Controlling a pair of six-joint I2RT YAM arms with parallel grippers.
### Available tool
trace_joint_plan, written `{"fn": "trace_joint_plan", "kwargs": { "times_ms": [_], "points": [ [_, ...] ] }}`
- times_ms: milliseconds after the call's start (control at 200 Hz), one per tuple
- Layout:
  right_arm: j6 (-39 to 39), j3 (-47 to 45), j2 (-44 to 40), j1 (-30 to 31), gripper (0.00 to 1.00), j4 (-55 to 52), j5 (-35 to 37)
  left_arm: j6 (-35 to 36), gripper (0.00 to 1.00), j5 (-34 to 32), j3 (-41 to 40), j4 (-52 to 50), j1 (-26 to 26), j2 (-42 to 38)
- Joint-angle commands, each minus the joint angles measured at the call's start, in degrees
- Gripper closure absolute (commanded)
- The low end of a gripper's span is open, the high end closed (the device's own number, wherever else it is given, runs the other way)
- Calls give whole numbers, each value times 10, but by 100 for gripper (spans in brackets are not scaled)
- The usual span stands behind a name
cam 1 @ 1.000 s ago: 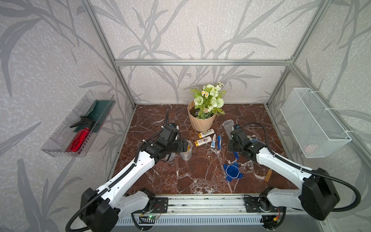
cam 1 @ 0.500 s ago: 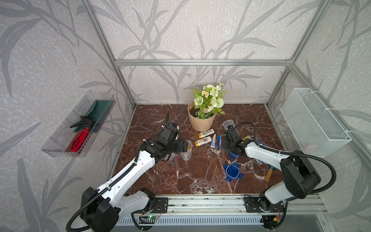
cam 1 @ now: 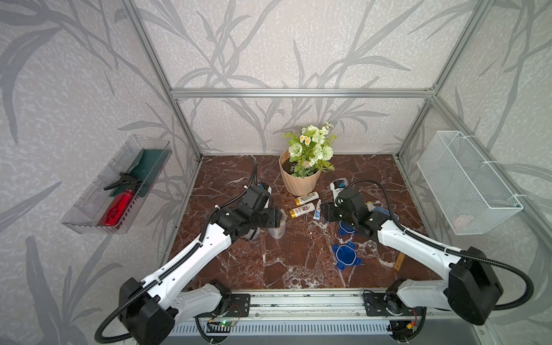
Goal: Take out toiletry kits
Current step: Pick up the container from the center of the board.
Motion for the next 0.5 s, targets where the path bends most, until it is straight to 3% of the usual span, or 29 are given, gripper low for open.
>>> {"fn": "trace_joint_plan", "kwargs": {
  "times_ms": [0,200,495],
  "points": [
    [-8,54,30,44,52,7,-69,-1,31,-29,5,-29,-15,-1],
    [-28,155,133,111,52,-12,-95,-15,32,-57,-17,-33,-18,-43],
    [-24,234,242,123,55,-67,-81,-11,31,-62,-30,-33,-14,-47]
  ]
}}
